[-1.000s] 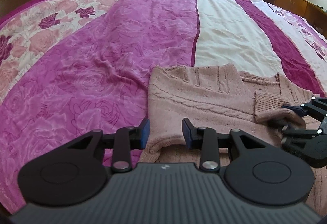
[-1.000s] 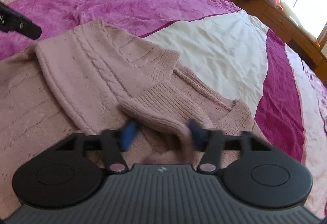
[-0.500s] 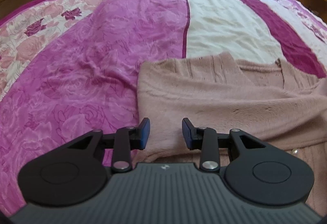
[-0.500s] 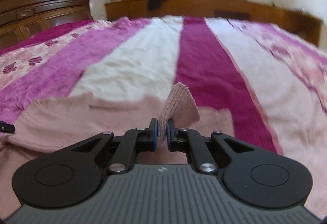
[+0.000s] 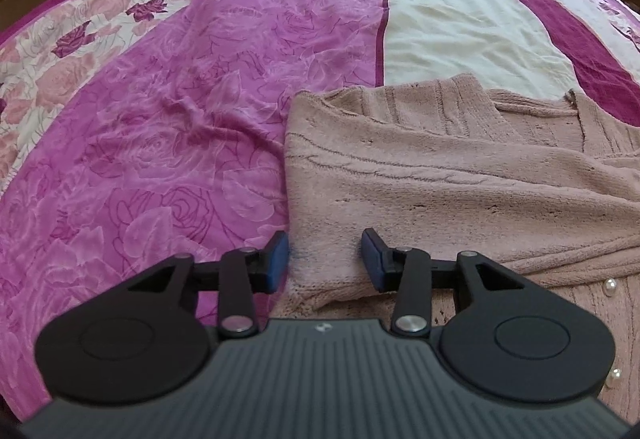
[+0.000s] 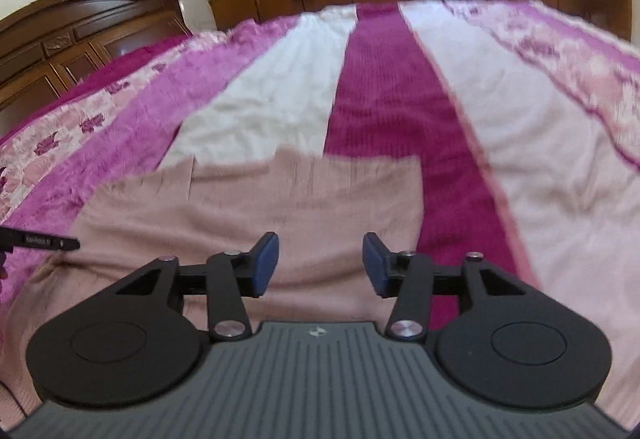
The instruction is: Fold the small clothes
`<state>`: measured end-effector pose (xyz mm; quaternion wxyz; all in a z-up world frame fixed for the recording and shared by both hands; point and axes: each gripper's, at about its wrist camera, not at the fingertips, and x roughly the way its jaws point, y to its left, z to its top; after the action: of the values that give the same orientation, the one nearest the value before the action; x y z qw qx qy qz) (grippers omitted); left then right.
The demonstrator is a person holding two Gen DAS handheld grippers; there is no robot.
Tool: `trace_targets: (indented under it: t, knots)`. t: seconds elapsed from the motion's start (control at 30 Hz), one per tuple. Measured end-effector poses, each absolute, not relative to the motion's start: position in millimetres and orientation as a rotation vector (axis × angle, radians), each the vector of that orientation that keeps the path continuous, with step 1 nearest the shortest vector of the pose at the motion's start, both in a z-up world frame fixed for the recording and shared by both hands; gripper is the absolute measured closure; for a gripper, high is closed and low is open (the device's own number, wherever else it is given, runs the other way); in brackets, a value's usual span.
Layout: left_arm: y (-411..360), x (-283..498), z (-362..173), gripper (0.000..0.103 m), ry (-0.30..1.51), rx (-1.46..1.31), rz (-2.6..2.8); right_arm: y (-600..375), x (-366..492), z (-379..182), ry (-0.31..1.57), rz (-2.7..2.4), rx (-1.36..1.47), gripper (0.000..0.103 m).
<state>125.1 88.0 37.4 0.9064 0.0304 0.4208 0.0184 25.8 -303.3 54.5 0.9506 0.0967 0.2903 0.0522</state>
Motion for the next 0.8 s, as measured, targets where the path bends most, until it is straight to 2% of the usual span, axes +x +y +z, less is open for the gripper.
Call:
trace_targets:
  t: [0.1, 0.33, 0.37, 0.4, 0.43, 0.47, 0.63, 0.8]
  knots:
    - [86, 125, 38, 0.061, 0.865, 0.072, 0.042, -306, 56, 57, 0.610, 0.102, 0.165, 0.046]
    - [88, 116, 54, 0.060, 0.815, 0.050, 0.015, -300, 125, 12, 0.756, 0.037, 0.144, 0.047]
    - [88, 116, 57, 0.060, 0.801, 0.051, 0.013, -297, 125, 8, 0.755, 0.042, 0.152, 0.050]
    - [88, 116, 59, 0.060, 0.786, 0.052, 0.010, -294, 122, 7, 0.743, 0.055, 0.148, 0.063]
    - [87, 117, 61, 0.060, 0.772, 0.052, 0.006, -291, 118, 8, 0.732, 0.082, 0.137, 0.086]
    - [87, 118, 62, 0.060, 0.761, 0.053, 0.001, -287, 114, 10, 0.718, 0.106, 0.126, 0.090]
    - [81, 127, 55, 0.060, 0.740, 0.063, -0.011, -291, 96, 31, 0.587, 0.039, 0.088, 0.092]
    - [78, 141, 32, 0.060, 0.800, 0.082, 0.021, -302, 112, 9, 0.669, 0.012, 0.118, 0.091]
